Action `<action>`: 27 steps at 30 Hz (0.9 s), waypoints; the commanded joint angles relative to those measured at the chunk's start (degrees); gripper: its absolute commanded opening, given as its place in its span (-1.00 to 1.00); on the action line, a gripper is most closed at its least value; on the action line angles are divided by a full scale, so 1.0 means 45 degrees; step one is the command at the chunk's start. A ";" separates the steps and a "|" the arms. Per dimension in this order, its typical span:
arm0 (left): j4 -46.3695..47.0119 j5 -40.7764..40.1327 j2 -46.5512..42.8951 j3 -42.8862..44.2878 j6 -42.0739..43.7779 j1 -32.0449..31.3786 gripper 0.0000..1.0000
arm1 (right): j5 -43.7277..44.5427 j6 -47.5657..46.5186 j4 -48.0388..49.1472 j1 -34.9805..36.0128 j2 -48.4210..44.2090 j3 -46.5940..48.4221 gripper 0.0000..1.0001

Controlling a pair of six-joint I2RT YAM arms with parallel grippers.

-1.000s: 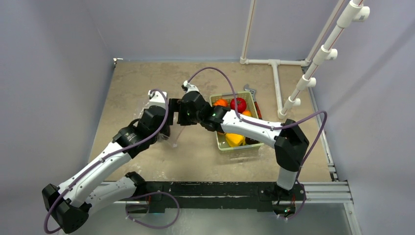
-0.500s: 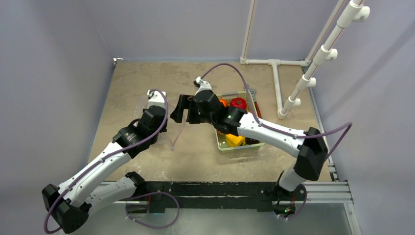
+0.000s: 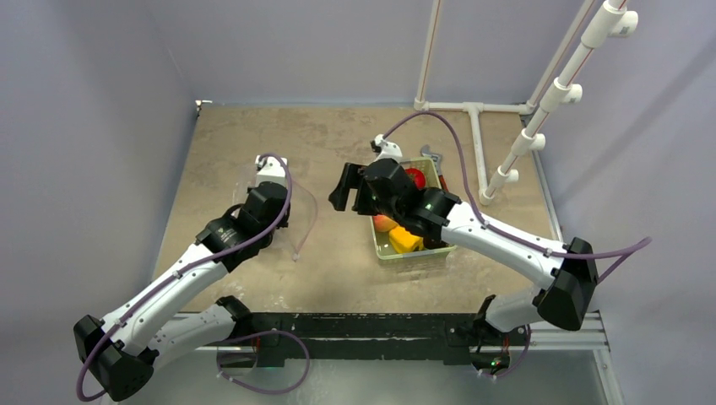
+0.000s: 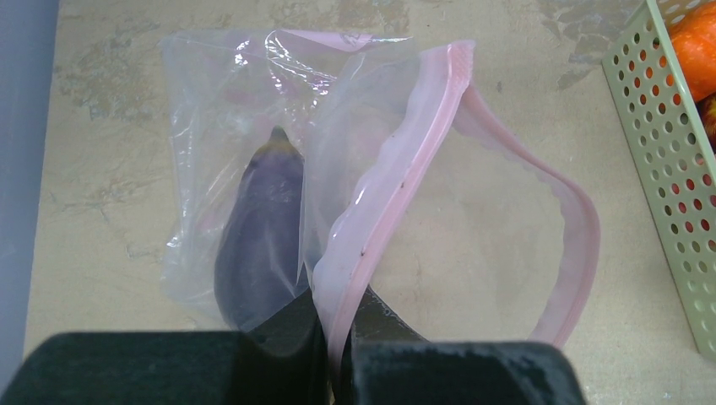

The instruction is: Place the food in the zip-top bag and seal the zipper

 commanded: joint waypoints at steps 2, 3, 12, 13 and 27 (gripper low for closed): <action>0.0284 -0.0116 -0.0009 0.0031 -0.0083 0.0086 -1.00 | 0.1195 0.0356 -0.1494 -0.0591 -0.0637 -0.0602 0.74; 0.0296 -0.0119 0.0006 0.0031 -0.0070 0.0083 -1.00 | 0.1281 0.0395 -0.1674 -0.0718 -0.0733 -0.0799 0.74; 0.0352 -0.0033 0.0051 0.0017 -0.0031 0.0106 -1.00 | 0.1349 0.0391 -0.1911 -0.2071 -0.1254 -0.2249 0.73; 0.0344 -0.0024 0.0035 0.0017 -0.0022 0.0096 -1.00 | 0.1300 0.0333 -0.1816 -0.2149 -0.1228 -0.2401 0.73; 0.0376 0.0025 -0.0043 -0.0003 0.0003 0.0186 -1.00 | 0.0901 -0.0110 -0.0377 -0.2640 0.0363 -0.3130 0.73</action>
